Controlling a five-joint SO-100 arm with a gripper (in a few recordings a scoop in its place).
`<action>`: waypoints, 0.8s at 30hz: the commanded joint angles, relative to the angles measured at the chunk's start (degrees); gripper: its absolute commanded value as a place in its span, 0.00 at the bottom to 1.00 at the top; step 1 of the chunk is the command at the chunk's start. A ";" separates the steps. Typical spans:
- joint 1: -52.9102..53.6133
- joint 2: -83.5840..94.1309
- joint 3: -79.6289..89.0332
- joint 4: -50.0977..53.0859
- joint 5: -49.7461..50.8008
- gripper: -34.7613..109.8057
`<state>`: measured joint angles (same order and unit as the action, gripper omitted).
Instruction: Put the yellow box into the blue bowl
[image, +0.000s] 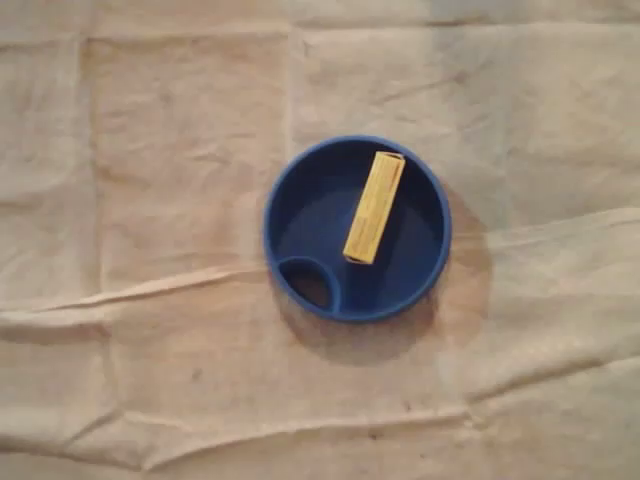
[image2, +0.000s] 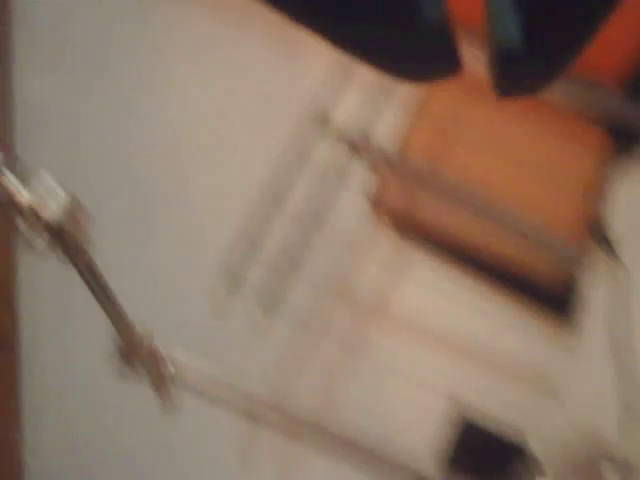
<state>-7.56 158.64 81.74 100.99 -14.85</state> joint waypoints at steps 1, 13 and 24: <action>-0.18 8.70 8.09 -0.35 5.10 0.24; 0.09 25.05 22.76 -0.09 8.79 0.24; 0.09 31.99 26.72 -0.18 8.09 0.24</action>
